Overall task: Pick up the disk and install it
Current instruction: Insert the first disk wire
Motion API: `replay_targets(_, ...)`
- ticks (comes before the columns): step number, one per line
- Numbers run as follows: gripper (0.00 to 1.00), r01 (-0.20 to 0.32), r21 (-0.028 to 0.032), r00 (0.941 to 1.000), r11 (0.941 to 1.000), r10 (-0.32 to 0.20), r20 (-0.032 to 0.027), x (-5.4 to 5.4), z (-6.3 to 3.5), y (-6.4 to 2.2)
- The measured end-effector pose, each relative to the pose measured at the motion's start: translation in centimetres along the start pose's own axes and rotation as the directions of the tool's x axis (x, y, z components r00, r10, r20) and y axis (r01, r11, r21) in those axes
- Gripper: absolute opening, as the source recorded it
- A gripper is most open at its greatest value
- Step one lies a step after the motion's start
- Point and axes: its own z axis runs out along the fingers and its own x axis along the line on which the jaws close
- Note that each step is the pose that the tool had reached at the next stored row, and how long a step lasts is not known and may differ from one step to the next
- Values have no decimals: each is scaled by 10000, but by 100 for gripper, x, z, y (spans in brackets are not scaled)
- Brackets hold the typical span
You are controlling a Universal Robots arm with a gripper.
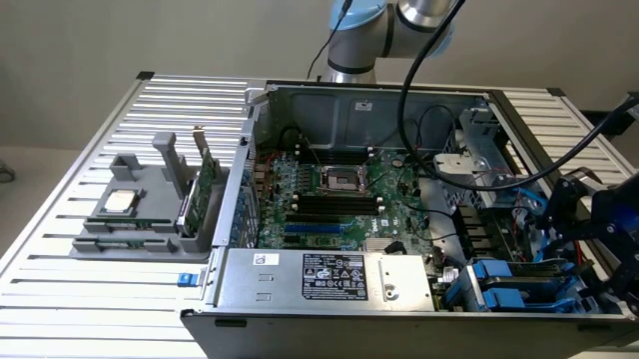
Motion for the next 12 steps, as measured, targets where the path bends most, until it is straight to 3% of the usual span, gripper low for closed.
replay_targets(3,55,-9,-48,9999,10000,8,-109,0,0,0)
replay_targets(5,55,-12,-64,9999,10000,11,-146,2,-1,1)
replay_targets(8,53,-14,-71,9999,10000,12,-163,4,1,1)
replay_targets(9,45,-14,-72,9999,10000,13,-164,4,2,1)
replay_targets(12,45,-14,-72,9999,10000,13,-165,4,2,2)
